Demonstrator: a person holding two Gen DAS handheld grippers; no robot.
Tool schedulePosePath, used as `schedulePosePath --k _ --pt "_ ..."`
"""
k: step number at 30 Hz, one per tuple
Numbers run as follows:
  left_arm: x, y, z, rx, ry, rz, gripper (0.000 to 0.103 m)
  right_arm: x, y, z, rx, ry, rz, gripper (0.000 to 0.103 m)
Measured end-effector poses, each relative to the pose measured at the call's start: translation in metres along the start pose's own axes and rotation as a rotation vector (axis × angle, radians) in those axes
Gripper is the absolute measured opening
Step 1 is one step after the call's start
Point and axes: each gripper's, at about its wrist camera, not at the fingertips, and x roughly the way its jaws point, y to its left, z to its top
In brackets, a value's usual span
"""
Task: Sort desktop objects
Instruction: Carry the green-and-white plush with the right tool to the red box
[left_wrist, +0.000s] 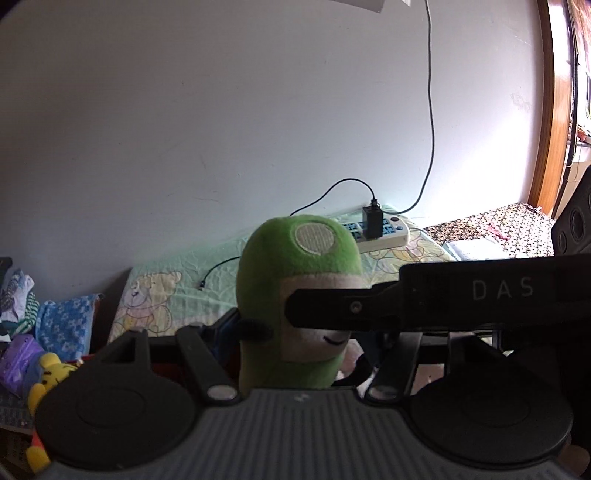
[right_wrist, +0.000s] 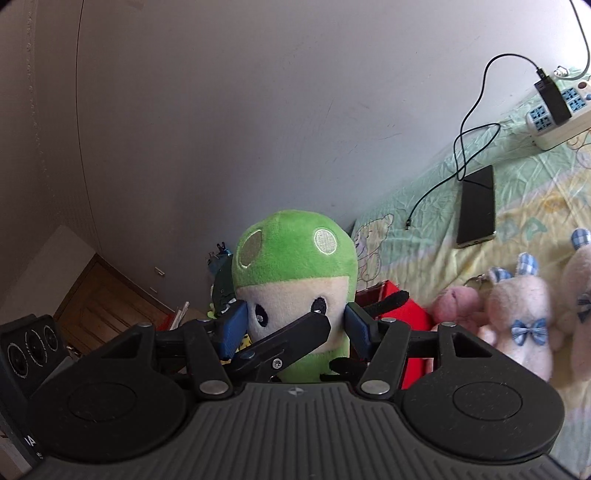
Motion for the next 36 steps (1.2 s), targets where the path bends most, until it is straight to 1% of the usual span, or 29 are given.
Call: schedulePosePath --k 5,9,11,14,16,19,23,28,31,33,36 --pt "0.004 0.061 -0.022 -0.049 0.065 0.066 0.065 0.067 0.010 -0.018 0.083 0.095 0.014 0.061" --pt "0.013 0.096 -0.044 -0.063 0.127 0.103 0.065 0.110 0.005 -0.035 0.184 0.171 0.009 0.060" --pt "0.018 0.109 -0.053 -0.064 0.152 0.113 0.065 0.127 0.006 -0.043 0.215 0.197 -0.013 0.060" --pt "0.027 0.123 -0.068 -0.069 0.196 0.116 0.065 0.149 0.008 -0.049 0.217 0.229 -0.076 0.060" --pt "0.033 0.131 -0.080 -0.068 0.226 0.115 0.065 0.159 0.010 -0.051 0.215 0.250 -0.119 0.060" --pt "0.041 0.139 -0.090 -0.066 0.259 0.122 0.066 0.173 0.009 -0.059 0.230 0.283 -0.162 0.060" --pt "0.045 0.148 -0.097 -0.075 0.285 0.126 0.066 0.180 0.007 -0.068 0.268 0.308 -0.185 0.060" --pt "0.041 0.153 -0.100 -0.065 0.281 0.150 0.068 0.184 0.005 -0.072 0.278 0.312 -0.219 0.060" --pt "0.033 0.154 -0.102 -0.048 0.267 0.165 0.074 0.185 0.005 -0.072 0.258 0.321 -0.277 0.060" --pt "0.022 0.153 -0.104 -0.038 0.251 0.168 0.076 0.184 0.001 -0.074 0.280 0.329 -0.275 0.060" --pt "0.009 0.155 -0.106 -0.043 0.227 0.141 0.076 0.184 -0.001 -0.074 0.286 0.338 -0.267 0.060"
